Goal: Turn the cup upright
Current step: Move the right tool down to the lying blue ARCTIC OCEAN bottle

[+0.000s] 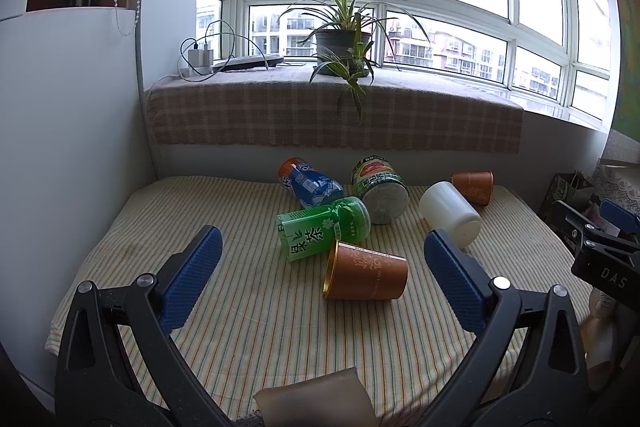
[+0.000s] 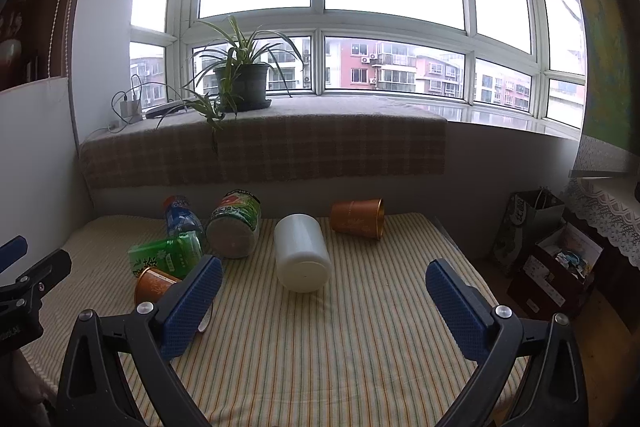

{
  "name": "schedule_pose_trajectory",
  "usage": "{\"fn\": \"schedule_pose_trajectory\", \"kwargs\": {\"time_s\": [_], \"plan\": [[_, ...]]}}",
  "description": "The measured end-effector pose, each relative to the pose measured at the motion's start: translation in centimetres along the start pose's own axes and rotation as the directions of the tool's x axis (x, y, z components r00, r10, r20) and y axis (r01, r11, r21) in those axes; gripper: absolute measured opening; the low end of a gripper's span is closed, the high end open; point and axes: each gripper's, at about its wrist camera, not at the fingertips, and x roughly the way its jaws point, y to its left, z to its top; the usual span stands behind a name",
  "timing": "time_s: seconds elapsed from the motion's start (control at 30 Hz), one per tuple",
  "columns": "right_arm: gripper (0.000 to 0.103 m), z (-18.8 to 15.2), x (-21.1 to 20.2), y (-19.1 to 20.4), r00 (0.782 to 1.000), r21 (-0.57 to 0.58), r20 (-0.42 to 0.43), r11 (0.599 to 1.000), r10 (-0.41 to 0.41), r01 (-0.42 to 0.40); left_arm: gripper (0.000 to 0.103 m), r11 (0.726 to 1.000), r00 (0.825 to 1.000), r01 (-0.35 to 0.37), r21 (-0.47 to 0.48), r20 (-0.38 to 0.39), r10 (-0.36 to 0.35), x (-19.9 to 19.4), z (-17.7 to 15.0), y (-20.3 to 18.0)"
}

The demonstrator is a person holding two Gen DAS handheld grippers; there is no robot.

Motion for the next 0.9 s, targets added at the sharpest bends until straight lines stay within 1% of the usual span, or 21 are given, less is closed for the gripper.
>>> {"fn": "schedule_pose_trajectory", "kwargs": {"time_s": [0.23,0.3,0.4,0.5,0.67,0.8,0.83,0.87,0.9], "plan": [[0.103,0.2,1.1,1.1,0.999,-0.015,-0.01,0.999,0.037,-0.038,0.102,1.0,1.0,-0.026,-0.011,-0.012,0.026,0.1,0.4,1.1],[0.103,0.3,1.6,1.6,0.998,-0.029,-0.023,0.998,0.062,-0.063,0.102,0.999,0.999,-0.031,-0.016,-0.015,0.031,0.1,0.4,1.7],[0.103,0.8,2.8,2.6,0.991,-0.05,-0.053,0.991,0.119,-0.122,0.102,0.999,0.999,-0.05,-0.019,-0.022,0.049,0.0,0.1,2.8],[0.103,1.4,4.5,3.7,0.977,-0.06,-0.104,0.979,0.188,-0.195,0.102,0.997,0.997,-0.066,-0.037,-0.045,0.064,0.1,-0.3,4.1],[0.103,2.7,7.7,6.3,0.951,-0.115,-0.179,0.955,0.251,-0.273,0.102,0.993,0.991,-0.101,-0.058,-0.089,0.096,0.1,-1.4,6.3],[0.103,4.1,10.2,9.2,0.92,-0.173,-0.24,0.919,0.31,-0.355,0.102,0.987,0.985,-0.137,-0.082,-0.118,0.127,-0.1,-2.2,8.3],[0.103,4.5,11.0,9.9,0.908,-0.186,-0.26,0.906,0.327,-0.38,0.102,0.985,0.983,-0.145,-0.09,-0.123,0.134,-0.3,-2.4,8.9],[0.102,4.9,11.7,10.7,0.897,-0.197,-0.283,0.895,0.339,-0.401,0.102,0.983,0.982,-0.153,-0.098,-0.127,0.14,-0.4,-2.6,9.4],[0.102,5.2,12.5,11.5,0.89,-0.207,-0.304,0.888,0.34,-0.41,0.102,0.981,0.98,-0.161,-0.105,-0.132,0.147,-0.5,-2.7,9.9]]}}
